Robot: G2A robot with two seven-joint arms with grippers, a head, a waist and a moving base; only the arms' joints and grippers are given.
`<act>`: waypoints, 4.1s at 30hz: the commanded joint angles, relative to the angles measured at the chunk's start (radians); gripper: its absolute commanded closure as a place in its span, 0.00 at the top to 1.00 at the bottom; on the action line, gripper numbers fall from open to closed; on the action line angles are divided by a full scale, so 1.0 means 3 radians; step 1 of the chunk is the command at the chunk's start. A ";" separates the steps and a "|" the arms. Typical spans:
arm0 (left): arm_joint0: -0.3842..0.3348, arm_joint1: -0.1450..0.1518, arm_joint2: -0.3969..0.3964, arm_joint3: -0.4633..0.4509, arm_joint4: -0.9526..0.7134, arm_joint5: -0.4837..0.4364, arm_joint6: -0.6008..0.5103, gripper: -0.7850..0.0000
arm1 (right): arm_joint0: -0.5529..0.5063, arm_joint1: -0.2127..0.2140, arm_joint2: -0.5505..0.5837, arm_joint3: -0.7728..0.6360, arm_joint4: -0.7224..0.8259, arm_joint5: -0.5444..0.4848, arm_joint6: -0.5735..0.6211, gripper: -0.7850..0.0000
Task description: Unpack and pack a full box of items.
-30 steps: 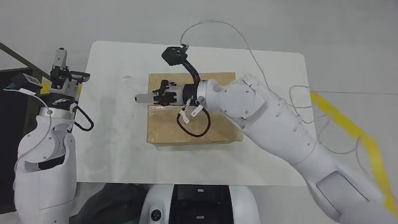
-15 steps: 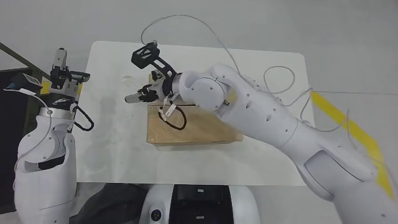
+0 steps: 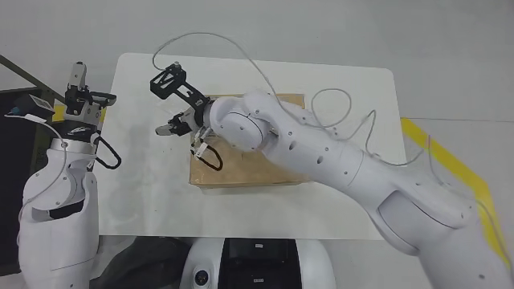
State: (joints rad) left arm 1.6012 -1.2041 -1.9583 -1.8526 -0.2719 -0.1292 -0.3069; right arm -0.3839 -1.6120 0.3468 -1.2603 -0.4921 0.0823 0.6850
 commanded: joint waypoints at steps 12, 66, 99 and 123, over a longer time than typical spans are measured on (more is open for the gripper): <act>0.0000 0.0000 0.0000 0.0000 0.0000 0.0000 0.0000 1.00 | 0.0028 -0.0225 -0.0066 0.0161 -0.0405 0.0184 0.0103 0.64; 0.0000 0.0000 0.0000 0.0000 0.0000 0.0000 0.0000 1.00 | -0.0731 -0.0383 0.0222 -0.0345 -0.2325 0.0275 0.0640 0.67; 0.0000 0.0000 0.0000 0.0000 0.0000 0.0000 0.0000 1.00 | -0.1183 -0.0542 0.0504 -0.0455 -0.3159 0.0161 0.0449 0.00; 0.0000 0.0000 0.0000 0.0000 0.0000 0.0000 0.0000 1.00 | -0.2496 -0.0176 0.1708 -0.1755 -0.2696 -0.0783 -0.0394 0.00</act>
State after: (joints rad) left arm 1.6012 -1.2041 -1.9583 -1.8526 -0.2719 -0.1292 -0.3069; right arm -1.1106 -1.6697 0.8393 -1.7672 -1.3292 -0.1318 0.5693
